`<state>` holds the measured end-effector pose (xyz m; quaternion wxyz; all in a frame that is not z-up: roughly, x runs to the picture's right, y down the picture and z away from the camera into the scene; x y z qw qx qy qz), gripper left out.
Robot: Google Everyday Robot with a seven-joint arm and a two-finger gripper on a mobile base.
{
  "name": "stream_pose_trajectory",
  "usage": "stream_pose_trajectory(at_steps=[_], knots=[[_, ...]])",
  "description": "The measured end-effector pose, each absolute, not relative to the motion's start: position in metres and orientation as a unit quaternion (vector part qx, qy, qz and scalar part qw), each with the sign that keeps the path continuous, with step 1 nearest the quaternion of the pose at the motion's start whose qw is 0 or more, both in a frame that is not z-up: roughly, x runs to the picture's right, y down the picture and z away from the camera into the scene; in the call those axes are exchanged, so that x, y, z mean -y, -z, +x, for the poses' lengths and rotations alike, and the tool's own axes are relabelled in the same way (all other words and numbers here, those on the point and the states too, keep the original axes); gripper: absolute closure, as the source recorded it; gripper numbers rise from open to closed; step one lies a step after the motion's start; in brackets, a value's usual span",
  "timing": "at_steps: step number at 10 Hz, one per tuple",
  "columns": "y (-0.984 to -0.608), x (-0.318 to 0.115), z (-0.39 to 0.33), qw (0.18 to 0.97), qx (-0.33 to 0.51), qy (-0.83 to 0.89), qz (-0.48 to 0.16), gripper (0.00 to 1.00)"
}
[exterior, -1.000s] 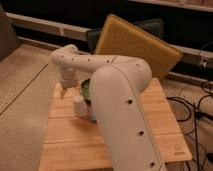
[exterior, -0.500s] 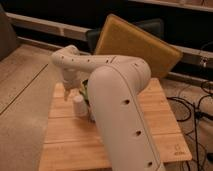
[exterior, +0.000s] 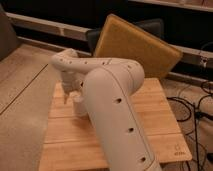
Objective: Place the ceramic cup over the eraser
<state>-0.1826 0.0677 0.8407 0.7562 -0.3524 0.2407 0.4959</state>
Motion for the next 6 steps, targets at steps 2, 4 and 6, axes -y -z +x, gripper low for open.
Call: stream_pose_trajectory(at_steps=[2,4,6], knots=[[-0.842,-0.076,-0.183,0.752,-0.249,-0.491,-0.363,0.35],[-0.841,-0.082,-0.180,0.748,-0.257,-0.487,-0.370,0.45],[-0.839,-0.084,-0.177,0.747,-0.262,-0.484,-0.373,0.62]])
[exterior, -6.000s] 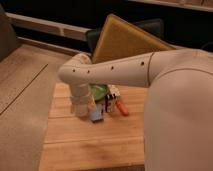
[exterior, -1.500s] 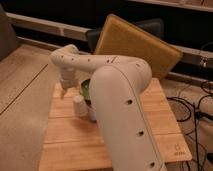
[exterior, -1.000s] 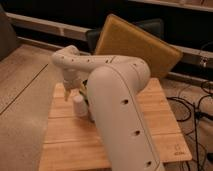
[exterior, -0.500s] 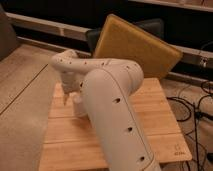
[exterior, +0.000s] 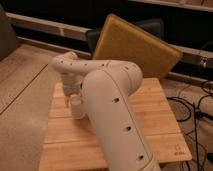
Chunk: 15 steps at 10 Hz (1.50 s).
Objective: Place the ceramic cup over the eraser
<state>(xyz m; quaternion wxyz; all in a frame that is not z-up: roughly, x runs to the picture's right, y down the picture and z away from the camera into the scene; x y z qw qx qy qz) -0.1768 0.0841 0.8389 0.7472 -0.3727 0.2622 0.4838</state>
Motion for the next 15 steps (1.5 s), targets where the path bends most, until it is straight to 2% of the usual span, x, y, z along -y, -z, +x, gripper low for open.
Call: stream_pose_trajectory(at_steps=[4,11,15], knots=[[-0.833,-0.079,-0.177,0.750,-0.259,-0.483,-0.370,0.99],[-0.802,-0.010,-0.203,0.780,-0.193,-0.494,-0.332,1.00],[-0.753,0.030,-0.160,0.766,-0.184,-0.546,-0.287,1.00]])
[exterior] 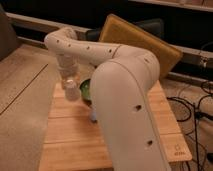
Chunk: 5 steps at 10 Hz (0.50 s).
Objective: Place the ceramic cup over the eraser
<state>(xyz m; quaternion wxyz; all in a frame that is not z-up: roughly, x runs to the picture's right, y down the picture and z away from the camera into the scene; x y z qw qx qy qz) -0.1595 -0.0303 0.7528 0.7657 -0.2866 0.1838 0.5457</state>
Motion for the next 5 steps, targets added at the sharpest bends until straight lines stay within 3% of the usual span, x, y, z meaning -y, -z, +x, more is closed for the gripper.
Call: stream_pose_trajectory(at_steps=[5], knots=[[-0.683,0.024,-0.025,0.674,-0.240,-0.662,-0.222,1.00]])
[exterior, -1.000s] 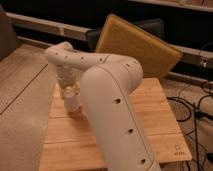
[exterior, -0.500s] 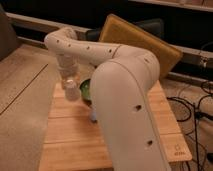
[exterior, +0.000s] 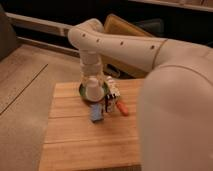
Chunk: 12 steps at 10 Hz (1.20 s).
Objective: Place the ceramic cup over the eraser
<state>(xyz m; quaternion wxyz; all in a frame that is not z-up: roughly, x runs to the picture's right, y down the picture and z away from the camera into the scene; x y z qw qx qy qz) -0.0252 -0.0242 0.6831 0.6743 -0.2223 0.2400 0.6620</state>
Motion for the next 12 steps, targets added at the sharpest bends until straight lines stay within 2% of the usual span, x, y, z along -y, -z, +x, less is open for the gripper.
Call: stream_pose_trajectory(at_steps=[2,3,8,12], knots=[[-0.651,0.009,0.046,0.612,-0.276,-0.715,-0.194,1.00],[-0.647,0.006,0.052,0.605,-0.279,-0.721,-0.192,1.00],[-0.648,0.007,0.048,0.607,-0.274,-0.721,-0.193,1.00],[-0.661,0.037,0.049,0.605,-0.223,-0.741,-0.184,1.00]])
